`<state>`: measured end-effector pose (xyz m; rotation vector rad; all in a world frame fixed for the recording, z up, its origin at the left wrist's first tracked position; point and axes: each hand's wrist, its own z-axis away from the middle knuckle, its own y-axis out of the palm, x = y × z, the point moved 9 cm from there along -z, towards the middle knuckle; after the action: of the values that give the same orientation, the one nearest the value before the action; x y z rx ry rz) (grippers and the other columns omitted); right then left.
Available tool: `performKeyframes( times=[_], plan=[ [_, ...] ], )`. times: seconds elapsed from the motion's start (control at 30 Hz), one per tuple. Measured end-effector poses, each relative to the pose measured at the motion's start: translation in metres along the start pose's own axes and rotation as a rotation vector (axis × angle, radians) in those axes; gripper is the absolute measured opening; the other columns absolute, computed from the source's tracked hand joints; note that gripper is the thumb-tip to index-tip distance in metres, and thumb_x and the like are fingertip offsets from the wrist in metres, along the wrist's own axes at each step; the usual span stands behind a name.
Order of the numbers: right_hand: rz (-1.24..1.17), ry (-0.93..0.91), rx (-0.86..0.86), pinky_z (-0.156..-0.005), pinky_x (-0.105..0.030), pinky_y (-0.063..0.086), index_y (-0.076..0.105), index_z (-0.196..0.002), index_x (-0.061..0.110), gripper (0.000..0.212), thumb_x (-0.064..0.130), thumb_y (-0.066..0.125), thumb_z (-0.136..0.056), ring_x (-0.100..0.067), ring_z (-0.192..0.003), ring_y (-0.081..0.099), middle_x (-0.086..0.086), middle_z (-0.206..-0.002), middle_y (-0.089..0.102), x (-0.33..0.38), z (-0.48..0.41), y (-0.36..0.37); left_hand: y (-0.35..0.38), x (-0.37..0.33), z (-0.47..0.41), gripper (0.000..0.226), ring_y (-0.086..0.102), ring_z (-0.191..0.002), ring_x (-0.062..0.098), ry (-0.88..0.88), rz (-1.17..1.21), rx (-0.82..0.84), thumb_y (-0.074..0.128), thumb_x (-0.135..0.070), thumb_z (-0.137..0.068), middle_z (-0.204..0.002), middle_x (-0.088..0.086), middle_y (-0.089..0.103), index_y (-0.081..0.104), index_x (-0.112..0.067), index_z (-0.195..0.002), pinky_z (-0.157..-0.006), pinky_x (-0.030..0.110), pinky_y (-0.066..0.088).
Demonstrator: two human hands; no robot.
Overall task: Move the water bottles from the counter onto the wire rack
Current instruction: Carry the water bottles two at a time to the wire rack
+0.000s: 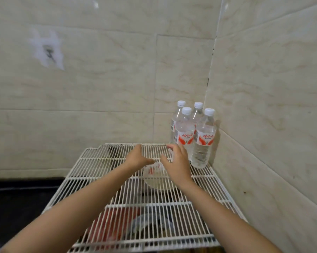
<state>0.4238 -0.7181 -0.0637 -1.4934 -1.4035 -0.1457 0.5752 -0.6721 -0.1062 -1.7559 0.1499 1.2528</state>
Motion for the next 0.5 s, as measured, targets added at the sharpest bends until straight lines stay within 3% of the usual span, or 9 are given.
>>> performKeyframes(
  times=[0.13,0.3,0.4,0.5],
  plan=[
    [-0.015,-0.164,0.251,-0.094,-0.023,0.033,0.054,-0.117,0.009,0.03,0.021,0.052,-0.09,-0.018,-0.118,0.045,-0.006,-0.121,0.052,0.046,0.032,0.057,-0.064,0.042,0.063,0.069,0.044,-0.128,0.03,-0.055,-0.046,-0.192,0.07,-0.022,-0.077,-0.14,0.017,0.045,0.037,-0.005,-0.136,-0.106,0.04,0.036],
    [-0.049,-0.419,0.487,-0.1,-0.03,0.034,0.057,-0.115,0.006,0.03,0.022,0.051,-0.09,-0.022,-0.116,0.046,-0.01,-0.119,0.055,0.116,0.11,0.114,-0.149,0.093,0.191,0.038,0.055,-0.116,0.027,-0.094,-0.233,-0.535,0.063,-0.025,-0.081,-0.12,0.01,0.064,0.06,-0.009,-0.116,-0.097,0.043,0.044],
    [-0.091,-0.543,0.595,-0.098,-0.036,0.038,0.063,-0.106,0.003,0.038,0.029,0.049,-0.081,-0.03,-0.109,0.051,-0.016,-0.109,0.062,0.165,0.158,0.14,-0.179,0.115,0.265,0.036,0.047,-0.123,0.025,-0.169,-0.373,-0.628,0.058,-0.025,-0.084,-0.126,0.004,0.061,0.06,-0.013,-0.118,-0.099,0.039,0.039],
    [-0.122,-0.647,0.673,-0.098,-0.035,0.035,0.062,-0.111,0.005,0.033,0.023,0.055,-0.084,-0.03,-0.113,0.049,-0.014,-0.115,0.06,0.209,0.203,0.163,-0.211,0.147,0.335,0.036,0.041,-0.127,0.023,-0.307,-0.388,-0.725,0.056,-0.026,-0.086,-0.13,0.001,0.057,0.057,-0.016,-0.12,-0.102,0.039,0.033]
  ],
)
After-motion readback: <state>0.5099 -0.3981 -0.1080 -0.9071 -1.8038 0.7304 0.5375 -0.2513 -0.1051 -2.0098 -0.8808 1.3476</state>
